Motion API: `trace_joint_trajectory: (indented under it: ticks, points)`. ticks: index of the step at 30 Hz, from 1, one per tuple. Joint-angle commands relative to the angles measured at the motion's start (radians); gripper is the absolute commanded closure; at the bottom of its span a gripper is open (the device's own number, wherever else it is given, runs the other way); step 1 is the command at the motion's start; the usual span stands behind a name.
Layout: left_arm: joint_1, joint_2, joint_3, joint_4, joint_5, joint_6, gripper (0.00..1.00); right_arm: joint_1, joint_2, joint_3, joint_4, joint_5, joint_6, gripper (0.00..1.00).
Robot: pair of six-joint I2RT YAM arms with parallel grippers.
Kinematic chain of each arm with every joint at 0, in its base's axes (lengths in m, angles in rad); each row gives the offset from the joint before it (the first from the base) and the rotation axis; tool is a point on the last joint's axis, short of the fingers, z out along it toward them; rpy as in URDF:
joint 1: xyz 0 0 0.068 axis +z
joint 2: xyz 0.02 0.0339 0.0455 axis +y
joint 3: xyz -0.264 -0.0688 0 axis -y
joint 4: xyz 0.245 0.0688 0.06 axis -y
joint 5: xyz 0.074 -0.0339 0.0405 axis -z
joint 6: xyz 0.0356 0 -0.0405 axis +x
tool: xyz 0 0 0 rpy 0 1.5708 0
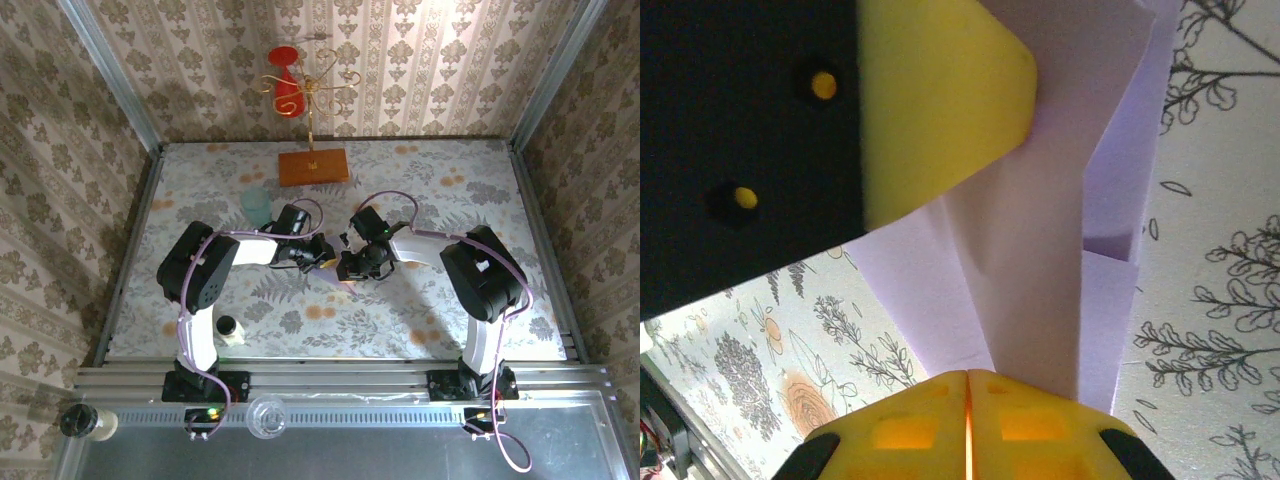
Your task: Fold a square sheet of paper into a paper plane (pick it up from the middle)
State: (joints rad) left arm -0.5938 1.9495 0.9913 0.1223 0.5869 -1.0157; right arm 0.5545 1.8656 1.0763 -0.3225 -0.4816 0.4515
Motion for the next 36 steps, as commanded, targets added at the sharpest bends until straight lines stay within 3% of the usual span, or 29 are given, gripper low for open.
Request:
trace_joint_trajectory:
  ticks: [1, 26, 36]
  points:
    - [0.006, 0.075, -0.033, -0.165, -0.081, 0.025, 0.92, -0.005, 0.018, 0.001, -0.042, 0.018, -0.017, 0.89]
    - [0.005, 0.081, -0.034, -0.196, -0.1, 0.036, 0.93, -0.017, 0.052, -0.03, -0.092, 0.044, -0.049, 0.89]
    - [0.005, 0.086, -0.034, -0.21, -0.111, 0.046, 0.93, -0.036, 0.044, -0.072, -0.102, -0.021, -0.079, 0.89]
